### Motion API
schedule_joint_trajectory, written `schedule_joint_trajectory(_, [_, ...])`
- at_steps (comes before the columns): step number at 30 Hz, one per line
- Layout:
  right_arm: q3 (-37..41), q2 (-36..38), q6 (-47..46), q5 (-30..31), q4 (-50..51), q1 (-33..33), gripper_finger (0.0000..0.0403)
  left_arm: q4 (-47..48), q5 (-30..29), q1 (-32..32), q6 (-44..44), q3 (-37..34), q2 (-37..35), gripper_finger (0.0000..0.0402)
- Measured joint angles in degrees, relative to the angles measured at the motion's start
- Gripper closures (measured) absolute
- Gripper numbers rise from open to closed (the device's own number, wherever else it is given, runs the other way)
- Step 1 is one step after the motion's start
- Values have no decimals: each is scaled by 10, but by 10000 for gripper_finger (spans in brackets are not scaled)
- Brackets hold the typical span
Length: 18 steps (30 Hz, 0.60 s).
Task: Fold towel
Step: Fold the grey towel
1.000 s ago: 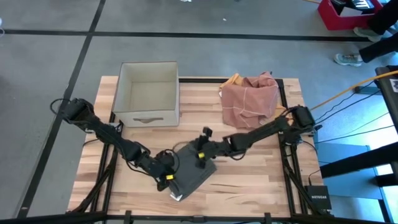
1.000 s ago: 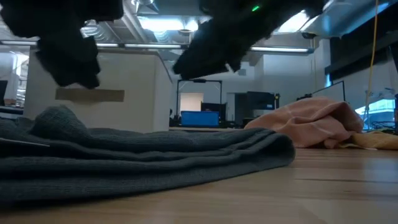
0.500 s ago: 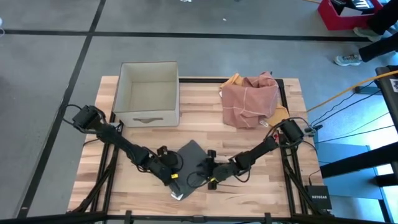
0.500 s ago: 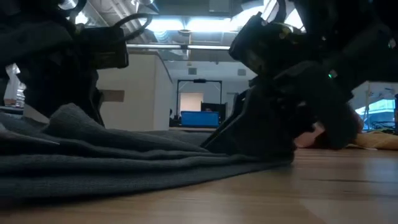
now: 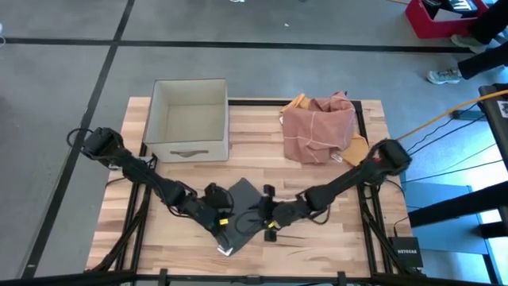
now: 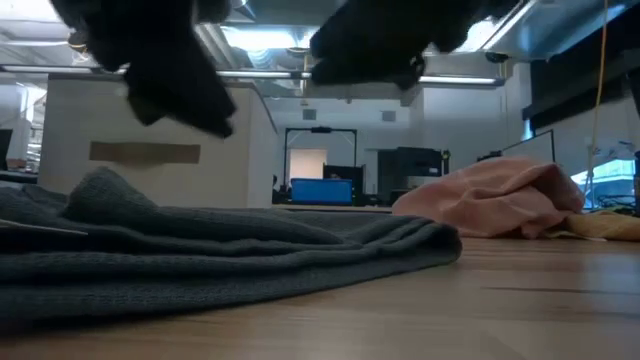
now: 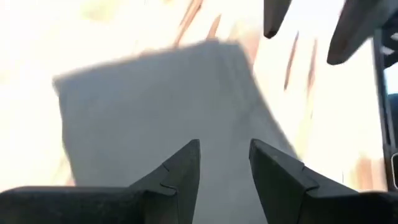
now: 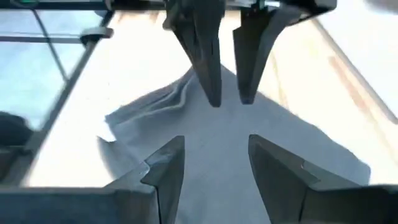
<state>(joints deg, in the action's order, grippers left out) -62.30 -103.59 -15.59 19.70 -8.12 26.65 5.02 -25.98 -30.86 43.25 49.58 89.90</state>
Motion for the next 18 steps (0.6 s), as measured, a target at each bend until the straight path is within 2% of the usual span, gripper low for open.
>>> schedule_joint_trajectory(4, [-1, 53, -56, -32, 119, 20, 221, -92, -4, 10, -105, 2, 24, 270])
schedule_joint_trajectory(10, [9, 94, -96, 56, 152, 112, 221, -215, 54, 35, -250, 3, 71, 270])
schedule_joint_trajectory(13, [8, 99, -98, 119, 155, 156, 221, -187, 72, 49, -262, 16, 93, 270])
schedule_joint_trajectory(18, [24, 97, -139, 190, 170, 201, 221, -100, 88, 78, -270, 28, 117, 270])
